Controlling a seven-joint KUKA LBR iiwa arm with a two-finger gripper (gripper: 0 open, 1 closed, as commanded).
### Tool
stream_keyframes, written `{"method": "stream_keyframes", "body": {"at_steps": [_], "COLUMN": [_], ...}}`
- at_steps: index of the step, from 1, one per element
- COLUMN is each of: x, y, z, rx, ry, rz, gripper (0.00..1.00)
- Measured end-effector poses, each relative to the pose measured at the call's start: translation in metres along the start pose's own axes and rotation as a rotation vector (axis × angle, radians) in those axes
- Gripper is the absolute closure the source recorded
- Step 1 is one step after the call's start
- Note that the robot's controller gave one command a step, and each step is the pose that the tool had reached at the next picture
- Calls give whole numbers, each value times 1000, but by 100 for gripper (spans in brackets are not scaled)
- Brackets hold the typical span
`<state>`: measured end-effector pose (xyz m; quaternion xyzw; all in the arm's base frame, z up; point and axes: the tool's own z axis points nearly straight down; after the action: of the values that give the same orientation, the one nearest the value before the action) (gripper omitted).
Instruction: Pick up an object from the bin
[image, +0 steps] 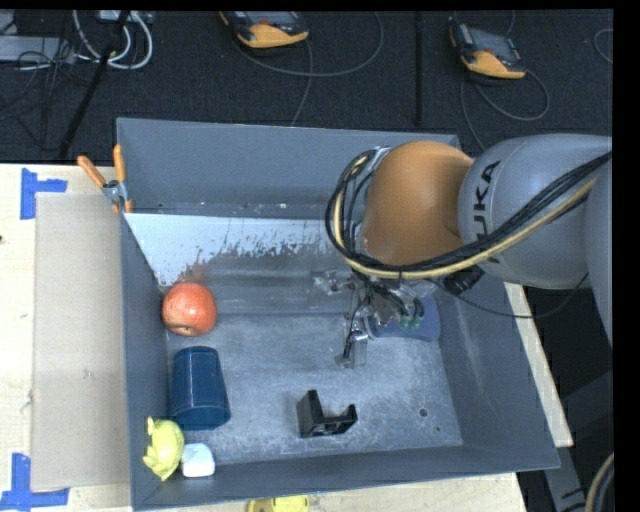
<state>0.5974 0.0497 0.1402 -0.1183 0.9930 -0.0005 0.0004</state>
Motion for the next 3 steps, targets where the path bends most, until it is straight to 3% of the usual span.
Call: {"method": "stream_keyframes", "body": {"at_steps": [1,2,3], "x": [37,43,92], "y": [-38,-27,-15], "z": [32,35,62], "rx": [-2,1,-2], "ry": [0,3,0], "rz": [179,141,56], "gripper": [0,0,0]}}
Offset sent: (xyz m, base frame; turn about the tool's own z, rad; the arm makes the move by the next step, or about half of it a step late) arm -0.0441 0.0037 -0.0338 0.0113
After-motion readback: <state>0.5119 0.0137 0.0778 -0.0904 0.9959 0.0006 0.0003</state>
